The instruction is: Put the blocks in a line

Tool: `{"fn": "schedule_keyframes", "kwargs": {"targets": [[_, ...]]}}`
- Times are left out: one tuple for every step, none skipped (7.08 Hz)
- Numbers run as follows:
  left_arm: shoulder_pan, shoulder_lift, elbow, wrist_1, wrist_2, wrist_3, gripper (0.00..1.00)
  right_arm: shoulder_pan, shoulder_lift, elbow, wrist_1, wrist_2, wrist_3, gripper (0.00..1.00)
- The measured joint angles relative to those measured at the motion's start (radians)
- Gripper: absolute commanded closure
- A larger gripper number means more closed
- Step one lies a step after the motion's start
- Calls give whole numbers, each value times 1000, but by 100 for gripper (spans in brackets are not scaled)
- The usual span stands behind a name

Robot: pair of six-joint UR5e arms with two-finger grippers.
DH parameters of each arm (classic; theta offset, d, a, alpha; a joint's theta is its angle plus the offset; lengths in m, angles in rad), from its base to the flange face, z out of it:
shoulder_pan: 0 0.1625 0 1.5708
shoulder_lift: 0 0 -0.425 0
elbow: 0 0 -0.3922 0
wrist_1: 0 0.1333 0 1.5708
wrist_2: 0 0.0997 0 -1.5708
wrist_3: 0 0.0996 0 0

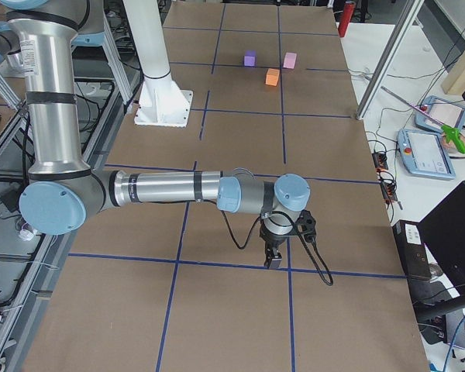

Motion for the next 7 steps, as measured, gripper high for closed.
{"fn": "schedule_keyframes", "kwargs": {"targets": [[90, -53, -26, 0, 3, -113, 0, 0, 0, 0, 0, 0, 0, 0], [179, -114, -36, -3, 12, -212, 0, 0, 0, 1, 0, 0, 0, 0], [252, -163, -35, -7, 19, -281, 0, 0, 0, 1, 0, 0, 0, 0], [312, -197, -23, -30, 24, -349, 0, 0, 0, 1, 0, 0, 0, 0], [361, -214, -1, -85, 36, -425, 0, 0, 0, 1, 0, 0, 0, 0], [401, -221, 27, -149, 52, -491, 0, 0, 0, 1, 0, 0, 0, 0], [431, -230, 53, -192, 64, -537, 0, 0, 0, 1, 0, 0, 0, 0]]}}
